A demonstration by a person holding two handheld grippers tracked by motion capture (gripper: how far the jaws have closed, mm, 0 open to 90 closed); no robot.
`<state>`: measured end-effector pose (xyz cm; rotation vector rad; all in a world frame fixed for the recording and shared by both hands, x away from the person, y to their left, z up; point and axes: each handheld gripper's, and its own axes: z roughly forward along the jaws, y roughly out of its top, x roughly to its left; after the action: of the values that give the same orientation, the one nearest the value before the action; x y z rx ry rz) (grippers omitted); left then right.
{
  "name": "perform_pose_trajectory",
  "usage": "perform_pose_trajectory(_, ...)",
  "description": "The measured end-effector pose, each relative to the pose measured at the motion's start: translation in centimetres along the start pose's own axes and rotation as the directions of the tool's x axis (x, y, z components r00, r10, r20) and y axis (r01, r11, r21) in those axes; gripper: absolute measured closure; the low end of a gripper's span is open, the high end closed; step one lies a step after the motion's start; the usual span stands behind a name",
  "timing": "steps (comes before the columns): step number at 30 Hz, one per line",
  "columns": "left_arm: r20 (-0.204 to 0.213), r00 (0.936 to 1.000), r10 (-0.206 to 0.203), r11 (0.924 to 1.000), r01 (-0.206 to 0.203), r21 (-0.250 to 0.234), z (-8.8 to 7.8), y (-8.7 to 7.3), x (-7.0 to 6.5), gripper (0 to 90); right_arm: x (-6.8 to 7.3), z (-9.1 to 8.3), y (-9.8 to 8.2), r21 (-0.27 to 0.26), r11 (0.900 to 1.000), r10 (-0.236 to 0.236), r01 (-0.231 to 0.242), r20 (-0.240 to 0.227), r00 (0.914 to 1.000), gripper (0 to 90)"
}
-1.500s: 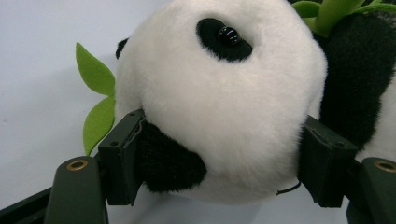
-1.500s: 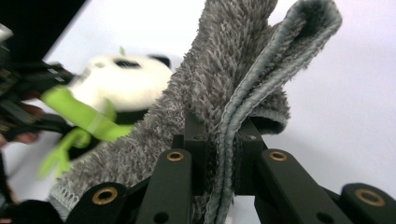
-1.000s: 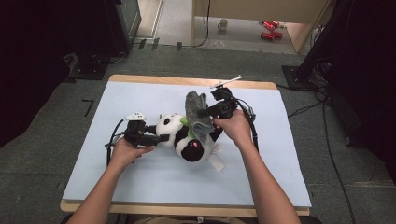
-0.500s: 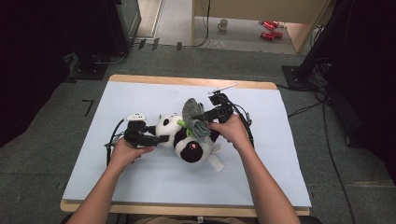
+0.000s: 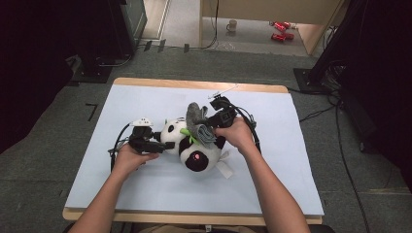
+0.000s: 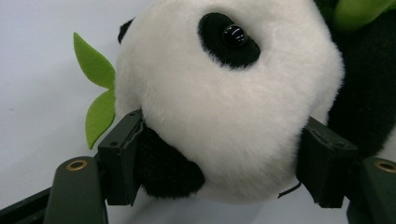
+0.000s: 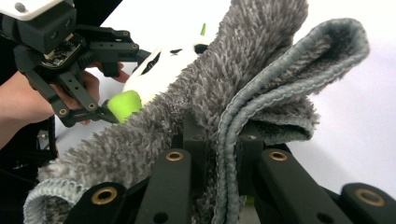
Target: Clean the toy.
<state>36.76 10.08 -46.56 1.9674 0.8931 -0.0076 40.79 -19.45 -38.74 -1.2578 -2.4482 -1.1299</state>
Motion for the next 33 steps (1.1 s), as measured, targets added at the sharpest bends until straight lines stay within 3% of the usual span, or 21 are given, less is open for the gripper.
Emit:
perform_pose_trajectory(5,0.003,1.0000,-0.002,1.0000,0.002,-0.004,0.0,0.0,0.0,27.1,-0.2,-2.1,0.5,-0.063,0.997,0.034,-0.032,0.026,0.9991,80.7)
perform_pose_trajectory(7,0.003,1.0000,-0.002,1.0000,0.002,-0.004,0.0,0.0,0.0,27.1,-0.2,-3.4,0.7,-0.084,0.996,0.028,-0.022,0.072,0.9970,80.7)
perform_pose_trajectory(10,0.004,1.0000,-0.006,0.9999,0.006,-0.008,0.0,0.0,0.0,27.1,-0.2,-5.1,0.9,-0.097,0.995,0.001,0.015,0.161,0.9869,80.7)
perform_pose_trajectory(11,0.003,1.0000,-0.007,0.9999,0.007,-0.009,0.0,0.0,0.0,27.1,-0.3,-5.4,0.9,-0.099,0.995,0.005,0.012,0.164,0.9864,80.7)
perform_pose_trajectory(14,0.001,0.9999,-0.011,0.9999,0.011,-0.013,0.1,0.1,0.0,27.1,-0.1,-5.0,0.8,-0.074,0.997,0.014,-0.003,0.146,0.9891,80.6)
perform_pose_trajectory(19,-0.001,1.0000,-0.009,0.9999,0.009,-0.010,0.1,0.1,-0.1,27.1,1.2,-1.4,0.7,0.016,1.000,-0.015,0.014,0.073,0.9972,80.5)
perform_pose_trajectory(21,-0.002,1.0000,-0.002,1.0000,0.002,0.001,0.0,0.0,0.0,27.1,1.9,-0.1,0.5,0.060,0.997,-0.056,0.050,0.109,0.9924,80.5)
perform_pose_trajectory(23,0.001,1.0000,-0.004,1.0000,0.004,-0.002,0.0,0.0,0.0,27.2,2.1,0.0,0.4,0.062,0.997,-0.053,0.046,0.126,0.9906,80.6)
perform_pose_trajectory(28,0.006,0.9998,-0.020,0.9995,0.020,-0.026,0.1,0.1,-0.2,27.2,0.9,-1.5,-0.5,0.102,0.993,-0.077,0.052,0.254,0.9642,80.8)
perform_pose_trajectory(33,0.009,0.9997,-0.024,0.9991,0.024,-0.035,0.1,0.2,-0.1,27.2,-0.8,-3.6,-1.8,0.068,0.998,-0.015,-0.002,0.257,0.9663,80.8)
